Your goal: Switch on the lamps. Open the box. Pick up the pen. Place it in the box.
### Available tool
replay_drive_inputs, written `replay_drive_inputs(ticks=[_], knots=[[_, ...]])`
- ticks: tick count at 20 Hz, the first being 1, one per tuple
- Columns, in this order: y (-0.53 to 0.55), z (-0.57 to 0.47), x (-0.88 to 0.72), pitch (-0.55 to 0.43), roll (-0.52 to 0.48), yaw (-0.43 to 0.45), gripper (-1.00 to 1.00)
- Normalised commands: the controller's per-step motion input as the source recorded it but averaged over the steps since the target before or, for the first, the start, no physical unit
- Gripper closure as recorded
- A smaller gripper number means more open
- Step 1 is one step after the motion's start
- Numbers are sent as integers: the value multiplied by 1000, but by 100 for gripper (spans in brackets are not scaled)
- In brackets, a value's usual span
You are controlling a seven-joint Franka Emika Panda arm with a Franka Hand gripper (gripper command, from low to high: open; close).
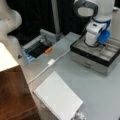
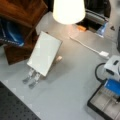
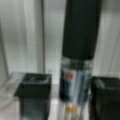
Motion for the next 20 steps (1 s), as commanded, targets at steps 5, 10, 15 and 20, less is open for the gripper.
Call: replay_drive_inputs(ticks=[5, 10, 15, 20], knots=[[-14, -77, 97, -46, -171, -60, -100], [-11, -50, 94, -51, -160, -52, -100], [-61, 86, 82, -5, -133, -30, -100], [-174, 261, 80, 67, -98, 4, -100]])
